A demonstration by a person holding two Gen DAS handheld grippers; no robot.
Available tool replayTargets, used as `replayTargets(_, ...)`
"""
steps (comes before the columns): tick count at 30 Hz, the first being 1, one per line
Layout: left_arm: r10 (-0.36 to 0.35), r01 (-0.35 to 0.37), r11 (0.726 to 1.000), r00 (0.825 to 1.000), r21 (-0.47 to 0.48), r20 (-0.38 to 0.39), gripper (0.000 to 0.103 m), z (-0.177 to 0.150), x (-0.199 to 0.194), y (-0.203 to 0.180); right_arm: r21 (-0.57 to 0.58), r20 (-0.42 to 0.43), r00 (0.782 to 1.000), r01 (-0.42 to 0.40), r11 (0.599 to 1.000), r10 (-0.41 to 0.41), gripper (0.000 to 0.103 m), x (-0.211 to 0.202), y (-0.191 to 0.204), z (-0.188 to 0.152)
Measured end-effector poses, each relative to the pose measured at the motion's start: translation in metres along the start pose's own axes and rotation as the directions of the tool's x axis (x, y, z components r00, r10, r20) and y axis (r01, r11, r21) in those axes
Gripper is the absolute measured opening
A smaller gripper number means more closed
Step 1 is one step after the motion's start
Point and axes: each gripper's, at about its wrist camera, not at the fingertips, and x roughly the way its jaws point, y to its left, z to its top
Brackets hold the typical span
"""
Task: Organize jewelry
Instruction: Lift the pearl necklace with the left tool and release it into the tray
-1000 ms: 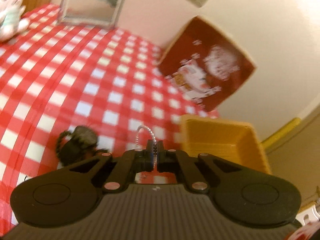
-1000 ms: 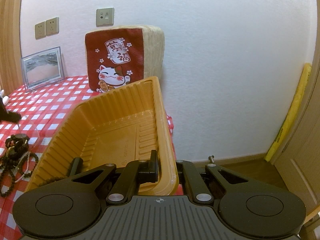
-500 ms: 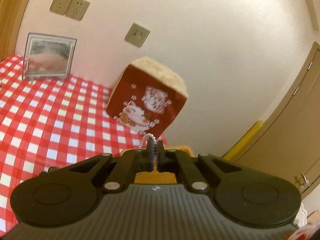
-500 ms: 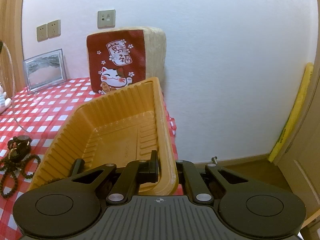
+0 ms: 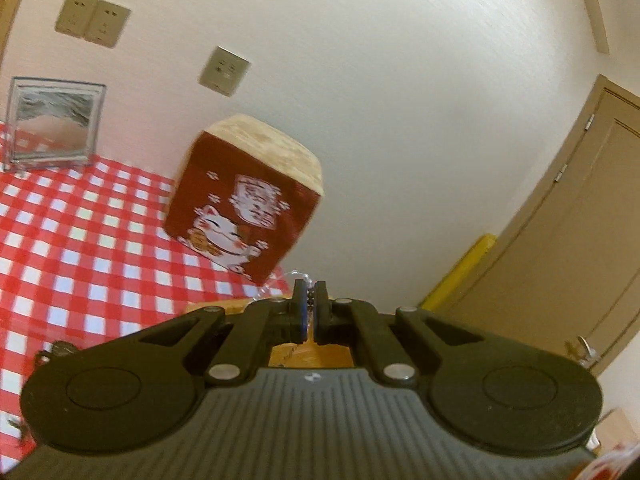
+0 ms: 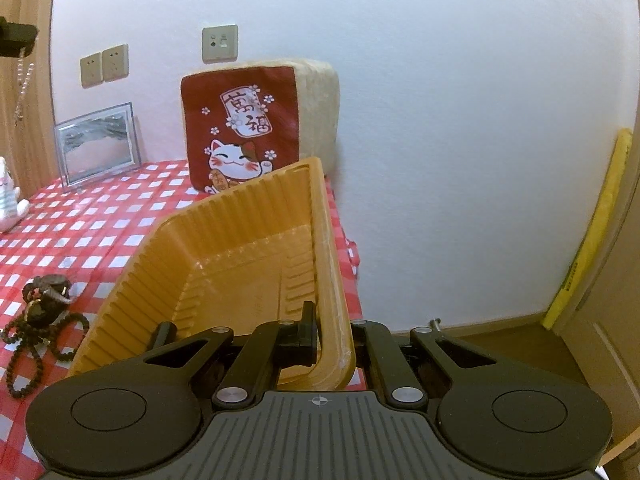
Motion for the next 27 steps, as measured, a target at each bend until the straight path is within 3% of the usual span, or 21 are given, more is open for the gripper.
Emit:
replayTargets(9, -0.101, 0.102, 0.995, 0.992, -0.002, -0.08, 0.002, -0.01, 0.03, -0.02, 0.0, 0.001, 1.0, -0.002, 1.0, 0.002, 0.004, 0.0, 0.0, 0.0)
replayTargets(15, -0.151, 0.148, 0.988, 0.975, -0.036, -0.163, 0.002, -0.026, 0.061, -0.02, 0.001, 0.002, 1.0, -0.002, 1.0, 0.002, 0.004, -0.001, 0.001, 0.0)
replayTargets(22, -0.123, 0.11, 0.992, 0.945, -0.059, -0.304, 0.002, -0.065, 0.095, -0.009, 0.0, 0.002, 1.0, -0.001, 1.0, 0.001, 0.004, -0.001, 0.001, 0.0)
replayTargets(27, -0.102, 0.087, 0.994, 0.932, -0.06, -0.348, 0.002, -0.085, 0.106, -0.001, -0.001, 0.0, 1.0, -0.001, 1.0, 0.001, 0.004, -0.001, 0.002, 0.001)
